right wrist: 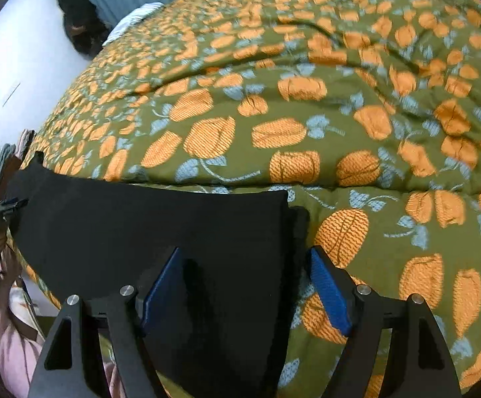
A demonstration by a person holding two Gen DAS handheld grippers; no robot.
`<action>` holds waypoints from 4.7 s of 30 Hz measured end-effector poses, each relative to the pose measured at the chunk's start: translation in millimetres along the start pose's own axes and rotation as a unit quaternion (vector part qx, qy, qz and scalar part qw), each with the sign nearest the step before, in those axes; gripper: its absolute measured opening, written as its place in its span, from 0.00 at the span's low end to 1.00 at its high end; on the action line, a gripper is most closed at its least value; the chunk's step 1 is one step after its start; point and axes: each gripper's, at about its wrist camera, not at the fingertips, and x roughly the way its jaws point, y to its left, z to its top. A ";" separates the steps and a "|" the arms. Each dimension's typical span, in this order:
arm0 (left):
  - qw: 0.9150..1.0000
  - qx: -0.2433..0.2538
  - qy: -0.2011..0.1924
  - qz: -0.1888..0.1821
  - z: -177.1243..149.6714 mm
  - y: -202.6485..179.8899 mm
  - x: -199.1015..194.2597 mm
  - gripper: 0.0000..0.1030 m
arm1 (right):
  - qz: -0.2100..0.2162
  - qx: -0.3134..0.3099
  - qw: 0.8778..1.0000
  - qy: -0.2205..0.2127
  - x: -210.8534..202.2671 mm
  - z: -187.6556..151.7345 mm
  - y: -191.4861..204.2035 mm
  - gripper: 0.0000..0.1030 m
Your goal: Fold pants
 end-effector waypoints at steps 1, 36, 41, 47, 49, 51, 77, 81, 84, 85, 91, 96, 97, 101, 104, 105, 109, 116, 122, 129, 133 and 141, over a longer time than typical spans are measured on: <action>1.000 0.000 0.000 -0.001 -0.3 0.2 0.1 1.00 | -0.005 -0.005 1.000 0.003 1.4 -0.9 0.4 0.75; 0.994 -0.042 -0.025 -0.099 -32.6 58.2 -31.8 0.99 | 0.359 0.052 0.929 -0.071 98.6 15.1 458.5 0.74; 0.983 -0.088 -0.046 -0.156 -42.6 85.3 -49.7 0.98 | 0.301 -0.004 0.947 -0.107 69.0 -5.2 463.5 0.81; 0.956 0.006 -0.099 -0.275 -41.2 35.5 -93.9 0.79 | 0.174 0.039 0.970 -0.163 15.6 -47.4 376.0 0.87; 0.952 0.056 -0.087 -0.288 -34.1 5.3 -94.2 0.67 | 0.153 0.082 0.969 -0.176 4.1 -65.6 348.7 0.88; 0.954 0.075 -0.070 -0.282 -28.6 -15.2 -84.8 0.54 | 0.153 0.123 0.961 -0.192 -4.3 -77.8 334.8 0.88; 0.976 0.094 -0.024 -0.196 -34.4 -35.7 -56.2 0.23 | 0.060 -0.002 0.998 -0.032 94.9 -13.9 347.3 0.88; 0.977 0.088 -0.035 -0.192 -39.3 -30.1 -61.5 0.58 | 0.088 0.013 0.991 -0.097 46.8 12.1 349.0 0.88; 0.977 0.084 -0.021 -0.196 -37.1 -32.8 -53.5 0.58 | 0.074 0.002 0.992 -0.101 49.7 37.1 349.2 0.88; 0.977 0.083 -0.022 -0.195 -37.0 -33.0 -53.3 0.58 | 0.074 0.005 0.993 -0.090 60.1 40.8 346.6 0.88; 0.979 0.058 -0.029 -0.194 -36.9 -9.8 -62.9 0.69 | 0.026 0.018 0.999 -0.038 105.0 40.0 337.2 0.88; 0.982 0.016 -0.023 -0.188 -41.4 19.5 -61.2 0.76 | 0.010 -0.012 0.994 -0.104 44.4 12.7 362.7 0.88; 0.983 0.013 -0.018 -0.183 -43.2 22.5 -58.7 0.76 | -0.002 -0.015 0.994 -0.105 39.9 1.9 367.9 0.88; 0.985 0.013 -0.009 -0.172 -46.9 22.9 -53.0 0.76 | -0.024 -0.018 0.998 -0.061 67.2 -35.2 379.1 0.88; 0.987 0.020 -0.011 -0.160 -47.7 20.2 -55.5 0.76 | -0.046 0.001 0.998 -0.034 94.4 -46.2 376.8 0.89; 0.988 0.021 -0.014 -0.153 -48.2 21.0 -57.1 0.76 | -0.050 0.004 0.998 -0.047 89.0 -41.9 379.9 0.88; 0.992 0.014 -0.025 -0.124 -48.9 29.8 -58.7 0.80 | -0.033 0.014 0.994 -0.099 65.4 -38.5 388.0 0.88; 0.995 0.004 -0.015 -0.097 -50.5 38.9 -52.2 0.80 | -0.036 0.013 0.992 -0.118 61.9 -56.0 398.2 0.88; 0.996 0.009 -0.014 -0.083 -51.0 39.1 -50.5 0.80 | -0.039 0.000 0.989 -0.141 55.1 -51.6 405.1 0.88; 0.997 0.014 -0.015 -0.068 -54.0 39.5 -51.6 0.80 | -0.037 -0.022 0.991 -0.128 62.8 -54.2 414.0 0.88; 0.998 0.015 -0.015 -0.064 -54.2 39.3 -52.1 0.80 | -0.036 -0.023 0.991 -0.125 64.7 -55.8 414.7 0.88; 0.999 0.019 -0.013 -0.049 -57.1 39.7 -51.3 0.80 | -0.032 -0.011 0.992 -0.121 65.8 -58.4 410.2 0.88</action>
